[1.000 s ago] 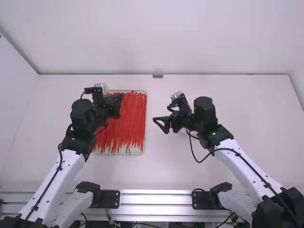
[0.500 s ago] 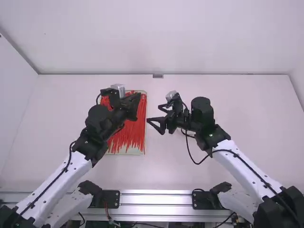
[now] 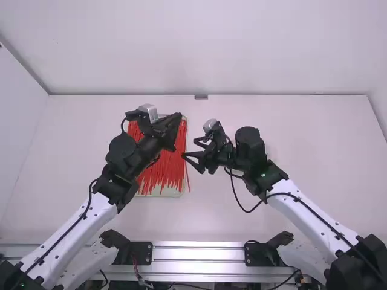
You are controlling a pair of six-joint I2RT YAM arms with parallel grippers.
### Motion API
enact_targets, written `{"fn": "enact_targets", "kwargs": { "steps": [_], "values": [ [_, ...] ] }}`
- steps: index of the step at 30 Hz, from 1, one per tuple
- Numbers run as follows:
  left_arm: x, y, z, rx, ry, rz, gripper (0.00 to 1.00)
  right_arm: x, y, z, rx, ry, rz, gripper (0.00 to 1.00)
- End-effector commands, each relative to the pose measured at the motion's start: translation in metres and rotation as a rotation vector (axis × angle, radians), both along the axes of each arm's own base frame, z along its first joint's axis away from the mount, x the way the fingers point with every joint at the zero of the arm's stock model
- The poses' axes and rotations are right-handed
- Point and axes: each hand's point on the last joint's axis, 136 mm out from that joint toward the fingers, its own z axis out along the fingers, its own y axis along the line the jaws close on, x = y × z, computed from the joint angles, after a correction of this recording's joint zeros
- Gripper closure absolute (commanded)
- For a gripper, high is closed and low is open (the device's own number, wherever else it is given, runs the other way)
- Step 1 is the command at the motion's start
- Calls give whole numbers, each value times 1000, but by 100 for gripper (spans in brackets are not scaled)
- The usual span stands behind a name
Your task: Fasten the cable tie
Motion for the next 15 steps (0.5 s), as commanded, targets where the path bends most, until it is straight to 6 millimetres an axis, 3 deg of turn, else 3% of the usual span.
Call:
{"fn": "enact_targets", "kwargs": {
  "steps": [1,15],
  "values": [
    [-2,-5,0,-24,7,-21,98,4,5,12,11,-22,-9,31],
    [2,-12,-1,-58,16,-56,98,4,5,11,7,-20,-14,67]
  ]
}}
